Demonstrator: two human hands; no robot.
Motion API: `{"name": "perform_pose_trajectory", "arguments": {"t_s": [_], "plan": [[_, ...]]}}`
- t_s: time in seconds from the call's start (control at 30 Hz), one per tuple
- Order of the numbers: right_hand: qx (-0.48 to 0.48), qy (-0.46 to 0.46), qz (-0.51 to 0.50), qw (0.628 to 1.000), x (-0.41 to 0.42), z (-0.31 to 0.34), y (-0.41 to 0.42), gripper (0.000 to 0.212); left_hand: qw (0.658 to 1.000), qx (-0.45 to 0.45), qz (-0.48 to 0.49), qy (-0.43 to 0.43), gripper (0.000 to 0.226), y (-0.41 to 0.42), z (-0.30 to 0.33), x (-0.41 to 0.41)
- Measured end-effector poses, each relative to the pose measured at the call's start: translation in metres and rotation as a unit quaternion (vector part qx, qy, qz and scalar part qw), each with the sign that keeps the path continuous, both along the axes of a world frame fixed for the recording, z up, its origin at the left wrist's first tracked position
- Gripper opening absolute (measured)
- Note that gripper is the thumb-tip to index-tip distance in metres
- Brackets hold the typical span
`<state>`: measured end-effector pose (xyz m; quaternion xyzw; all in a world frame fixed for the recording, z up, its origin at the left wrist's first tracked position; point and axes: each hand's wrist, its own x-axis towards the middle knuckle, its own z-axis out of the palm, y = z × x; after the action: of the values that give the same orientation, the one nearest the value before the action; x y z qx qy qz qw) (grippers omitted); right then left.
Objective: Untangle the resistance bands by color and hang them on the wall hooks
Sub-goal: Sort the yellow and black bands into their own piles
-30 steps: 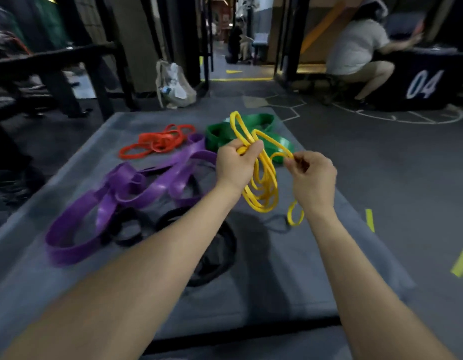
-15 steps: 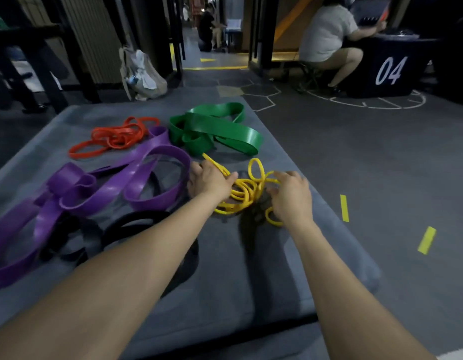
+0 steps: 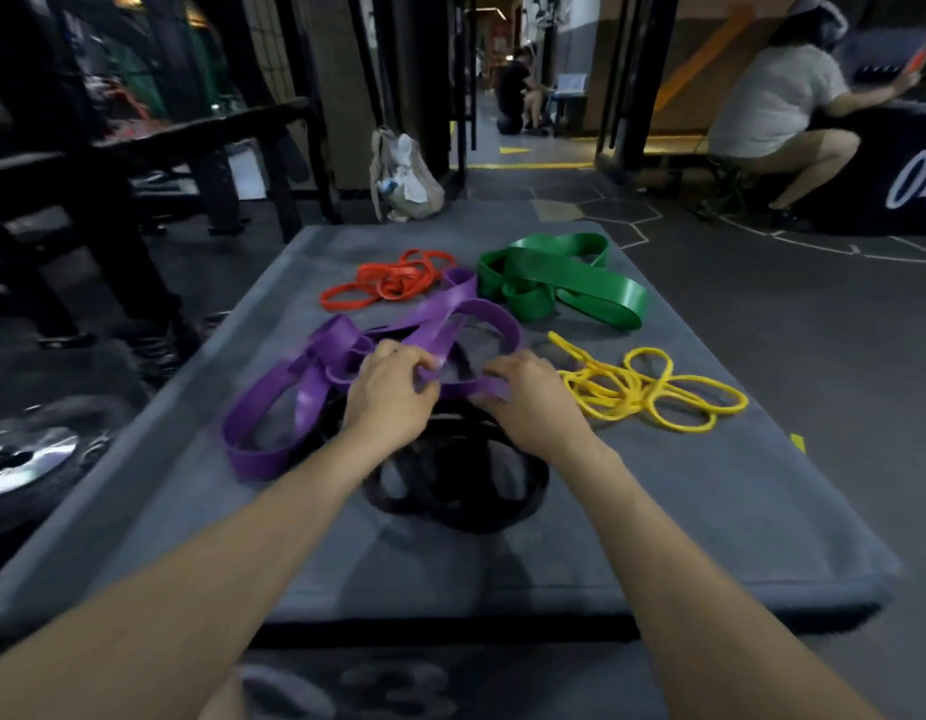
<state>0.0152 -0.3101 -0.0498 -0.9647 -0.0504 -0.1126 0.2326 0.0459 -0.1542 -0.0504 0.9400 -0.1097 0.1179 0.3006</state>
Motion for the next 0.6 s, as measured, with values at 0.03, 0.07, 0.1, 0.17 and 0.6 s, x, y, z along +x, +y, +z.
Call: {"name": "perform_pose_trajectory", "arguments": {"t_s": [0.03, 0.07, 0.1, 0.17, 0.6], "plan": [[-0.001, 0.009, 0.017, 1.0, 0.0, -0.001, 0.013, 0.036, 1.0, -0.006, 0.009, 0.0, 0.024, 0.017, -0.004, -0.002], [-0.001, 0.02, 0.033, 0.999, -0.001, -0.002, 0.025, 0.04, 1.0, -0.015, 0.022, -0.001, 0.023, 0.033, -0.01, -0.003], [-0.003, 0.038, 0.049, 0.998, -0.002, -0.002, 0.038, 0.045, 0.999, -0.03, 0.038, -0.001, 0.022, 0.047, -0.015, -0.004], [-0.023, 0.087, 0.086, 0.992, -0.005, -0.004, 0.062, 0.055, 0.996, -0.06, 0.071, 0.009, 0.021, 0.071, -0.022, -0.005], [-0.096, 0.091, 0.04, 0.99, 0.005, -0.019, 0.083, 0.062, 0.989, 0.078, 0.053, 0.111, 0.047, 0.137, -0.042, -0.005]]}}
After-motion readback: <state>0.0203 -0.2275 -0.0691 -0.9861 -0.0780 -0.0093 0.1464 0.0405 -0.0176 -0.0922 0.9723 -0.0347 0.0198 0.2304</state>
